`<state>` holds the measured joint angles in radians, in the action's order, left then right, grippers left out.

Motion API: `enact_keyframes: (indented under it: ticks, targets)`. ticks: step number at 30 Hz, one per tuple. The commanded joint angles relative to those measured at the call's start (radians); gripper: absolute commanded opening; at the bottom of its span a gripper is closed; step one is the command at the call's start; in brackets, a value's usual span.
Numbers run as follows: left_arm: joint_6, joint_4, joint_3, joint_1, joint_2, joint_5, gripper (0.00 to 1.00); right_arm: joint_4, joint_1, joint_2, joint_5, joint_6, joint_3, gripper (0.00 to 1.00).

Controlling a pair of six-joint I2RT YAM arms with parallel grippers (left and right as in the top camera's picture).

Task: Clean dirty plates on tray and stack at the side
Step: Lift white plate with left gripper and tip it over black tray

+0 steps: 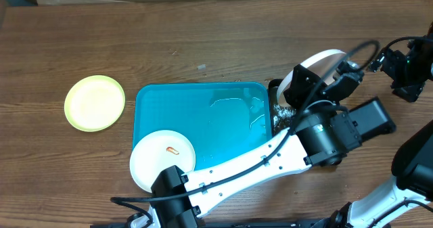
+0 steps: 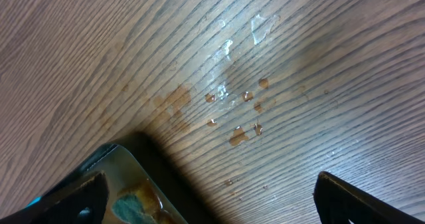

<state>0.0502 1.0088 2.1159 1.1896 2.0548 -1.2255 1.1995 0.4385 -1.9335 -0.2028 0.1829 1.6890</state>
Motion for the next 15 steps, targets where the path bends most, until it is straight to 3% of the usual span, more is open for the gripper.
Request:
enact_keyframes:
  ticks: [1, 7, 10, 15]
  targets:
    - [-0.044, -0.005, 0.018, -0.006, 0.006, -0.121, 0.04, -0.002, 0.002, 0.02, 0.0, -0.001, 0.017, 1.0]
    - [-0.073, -0.029, 0.018, -0.011, 0.006, -0.121, 0.04, -0.002, 0.002, 0.02, 0.0, -0.001, 0.017, 1.0]
    - [-0.057, 0.003, 0.018, -0.033, 0.006, 0.108, 0.04, -0.002, 0.002, 0.02, 0.0, -0.001, 0.017, 1.0]
    - [0.205, 0.1, 0.018, -0.151, 0.006, 0.481, 0.04, -0.002, 0.002, 0.02, 0.0, -0.001, 0.017, 1.0]
